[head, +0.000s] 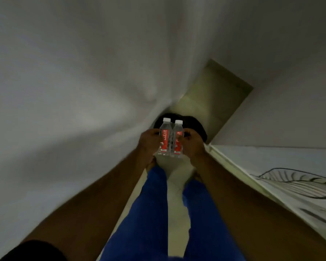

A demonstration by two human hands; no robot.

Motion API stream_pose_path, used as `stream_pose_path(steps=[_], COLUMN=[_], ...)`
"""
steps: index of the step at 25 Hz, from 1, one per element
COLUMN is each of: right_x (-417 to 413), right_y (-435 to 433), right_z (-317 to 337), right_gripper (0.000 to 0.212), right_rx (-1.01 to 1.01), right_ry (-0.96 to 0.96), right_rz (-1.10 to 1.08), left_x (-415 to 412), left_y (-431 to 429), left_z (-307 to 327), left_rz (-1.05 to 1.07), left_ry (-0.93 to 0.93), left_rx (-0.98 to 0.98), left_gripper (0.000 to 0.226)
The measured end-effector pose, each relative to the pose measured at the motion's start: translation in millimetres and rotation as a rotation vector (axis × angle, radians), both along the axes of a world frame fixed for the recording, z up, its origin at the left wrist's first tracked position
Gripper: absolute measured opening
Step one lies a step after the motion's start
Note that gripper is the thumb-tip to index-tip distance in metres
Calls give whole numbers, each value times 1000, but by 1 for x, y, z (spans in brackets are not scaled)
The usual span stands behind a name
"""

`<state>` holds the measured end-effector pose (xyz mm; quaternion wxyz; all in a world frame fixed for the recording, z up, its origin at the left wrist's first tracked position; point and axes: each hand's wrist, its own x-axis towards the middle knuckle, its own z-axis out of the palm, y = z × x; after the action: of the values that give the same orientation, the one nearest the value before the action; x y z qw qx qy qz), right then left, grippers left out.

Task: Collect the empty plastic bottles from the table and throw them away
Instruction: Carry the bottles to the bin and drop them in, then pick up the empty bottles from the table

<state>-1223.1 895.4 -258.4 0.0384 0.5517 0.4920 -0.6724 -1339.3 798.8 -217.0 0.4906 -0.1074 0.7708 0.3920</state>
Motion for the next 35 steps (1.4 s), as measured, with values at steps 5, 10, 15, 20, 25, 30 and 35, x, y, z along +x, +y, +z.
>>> stream_pose_path(steps=[5, 10, 15, 20, 25, 30, 35], right_x=[-41, -50, -51, -35, -9, 39, 136], right_y=[10, 11, 4, -15, -35, -63, -140], right_z=[-125, -254, -299, -232, -101, 41, 187], right_gripper=[30, 21, 37, 14, 15, 9, 11], right_rx=[-81, -153, -136, -197, -168, -20, 155], right_ry=[-78, -130, -113, -83, -9, 33, -8], right_rz=[-70, -129, -200, -382, -484, -703, -992], left_x=[-37, -44, -27, -11, 11, 41, 111], left_y=[28, 45, 62, 48, 21, 1, -31], left_z=[-154, -288, -325, -261, -116, -13, 117], left_rz=[-195, -317, -368, -442, -517, -749, -964], left_ry=[85, 59, 130, 142, 231, 289, 190], left_rx=[-91, -107, -162, -145, 31, 105, 396], left_gripper=[28, 26, 50, 39, 36, 31, 22])
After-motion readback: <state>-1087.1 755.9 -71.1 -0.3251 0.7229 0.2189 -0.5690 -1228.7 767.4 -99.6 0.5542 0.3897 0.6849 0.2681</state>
